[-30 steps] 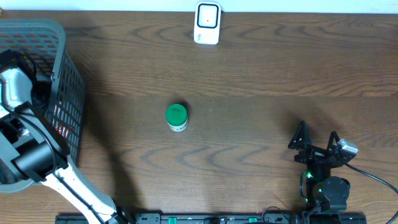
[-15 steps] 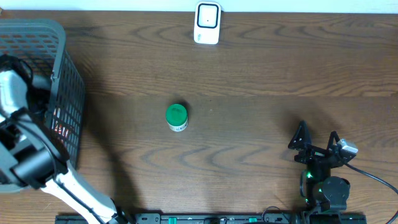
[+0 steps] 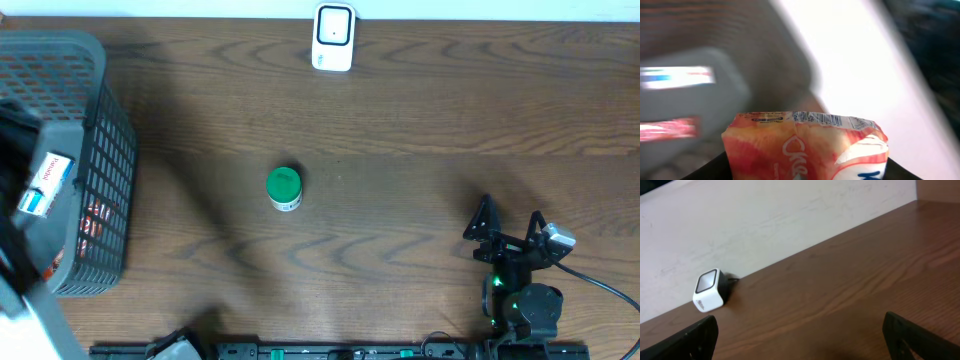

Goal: Scan the item barcode
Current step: 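Grasp the orange snack pack with the left gripper and lift it out, then place the orange snack pack on the table right of the jar, then reach the left gripper into the basket and grasp the Panadol box, then carry the Panadol box out and set it beside the snack pack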

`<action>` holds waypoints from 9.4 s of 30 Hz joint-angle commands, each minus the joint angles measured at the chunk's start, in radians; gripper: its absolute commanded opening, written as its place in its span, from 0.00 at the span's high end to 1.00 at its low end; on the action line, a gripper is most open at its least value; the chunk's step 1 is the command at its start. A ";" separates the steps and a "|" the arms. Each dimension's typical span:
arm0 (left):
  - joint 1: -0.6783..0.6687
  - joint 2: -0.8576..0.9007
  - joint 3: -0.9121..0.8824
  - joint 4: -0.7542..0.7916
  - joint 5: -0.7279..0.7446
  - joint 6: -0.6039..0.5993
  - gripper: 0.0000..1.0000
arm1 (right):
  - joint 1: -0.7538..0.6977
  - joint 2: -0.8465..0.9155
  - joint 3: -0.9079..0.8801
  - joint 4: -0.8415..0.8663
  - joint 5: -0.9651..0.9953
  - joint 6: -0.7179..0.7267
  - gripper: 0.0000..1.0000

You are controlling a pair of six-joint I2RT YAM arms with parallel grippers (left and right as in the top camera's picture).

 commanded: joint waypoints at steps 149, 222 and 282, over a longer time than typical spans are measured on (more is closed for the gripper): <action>-0.094 0.198 -0.066 0.084 -0.330 0.160 0.11 | 0.000 -0.005 -0.001 -0.003 -0.002 -0.013 0.01; 0.161 0.968 -0.065 0.330 -0.171 1.017 0.58 | 0.000 -0.005 -0.001 -0.003 -0.002 -0.013 0.01; -1.227 0.983 -0.099 0.357 -0.381 -0.834 0.05 | 0.000 -0.005 -0.001 -0.003 -0.002 -0.013 0.01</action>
